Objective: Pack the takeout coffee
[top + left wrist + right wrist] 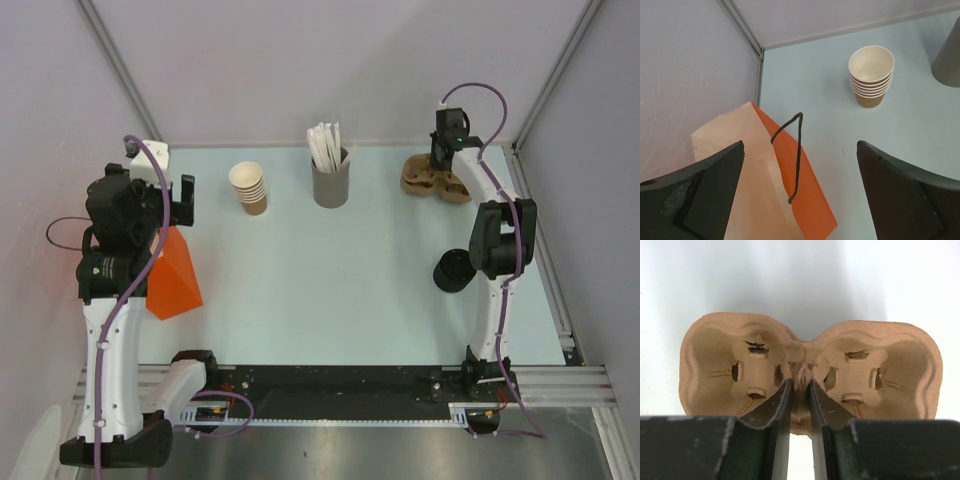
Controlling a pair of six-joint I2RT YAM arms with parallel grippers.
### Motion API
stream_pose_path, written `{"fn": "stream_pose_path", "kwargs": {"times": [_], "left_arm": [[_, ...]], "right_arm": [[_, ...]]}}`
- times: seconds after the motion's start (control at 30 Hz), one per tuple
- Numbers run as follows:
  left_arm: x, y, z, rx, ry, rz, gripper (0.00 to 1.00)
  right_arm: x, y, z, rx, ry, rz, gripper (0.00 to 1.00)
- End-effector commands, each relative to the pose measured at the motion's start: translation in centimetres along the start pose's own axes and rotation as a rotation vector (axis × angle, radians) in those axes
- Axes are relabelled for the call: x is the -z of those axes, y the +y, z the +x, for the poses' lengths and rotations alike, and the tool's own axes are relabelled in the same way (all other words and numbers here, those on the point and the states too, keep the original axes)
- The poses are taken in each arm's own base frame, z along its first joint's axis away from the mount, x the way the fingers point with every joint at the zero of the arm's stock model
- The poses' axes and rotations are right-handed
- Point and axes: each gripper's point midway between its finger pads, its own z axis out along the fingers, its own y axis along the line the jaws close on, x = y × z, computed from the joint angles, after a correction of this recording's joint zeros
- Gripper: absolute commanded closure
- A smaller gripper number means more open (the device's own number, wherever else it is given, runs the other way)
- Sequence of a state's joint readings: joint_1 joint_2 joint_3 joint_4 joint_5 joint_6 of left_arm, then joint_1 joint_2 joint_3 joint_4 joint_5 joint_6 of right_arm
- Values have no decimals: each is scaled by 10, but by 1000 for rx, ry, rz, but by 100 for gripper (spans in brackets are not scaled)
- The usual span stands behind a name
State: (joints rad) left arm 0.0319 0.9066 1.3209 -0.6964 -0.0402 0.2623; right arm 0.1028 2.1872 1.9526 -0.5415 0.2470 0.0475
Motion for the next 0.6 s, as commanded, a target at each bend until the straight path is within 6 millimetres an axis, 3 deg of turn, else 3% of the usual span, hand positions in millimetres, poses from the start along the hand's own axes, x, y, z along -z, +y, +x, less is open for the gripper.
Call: {"fn": "stream_pose_path", "kwargs": {"times": [0.0, 0.33, 0.57], "left_arm": [[4, -1, -9, 21, -45, 4, 0], [4, -2, -7, 21, -43, 8, 1], [3, -3, -6, 21, -40, 10, 1]], "right_arm": [[37, -2, -49, -17, -131, -5, 78], [57, 24, -60, -24, -164, -79, 78], [47, 41, -54, -37, -152, -98, 78]]}}
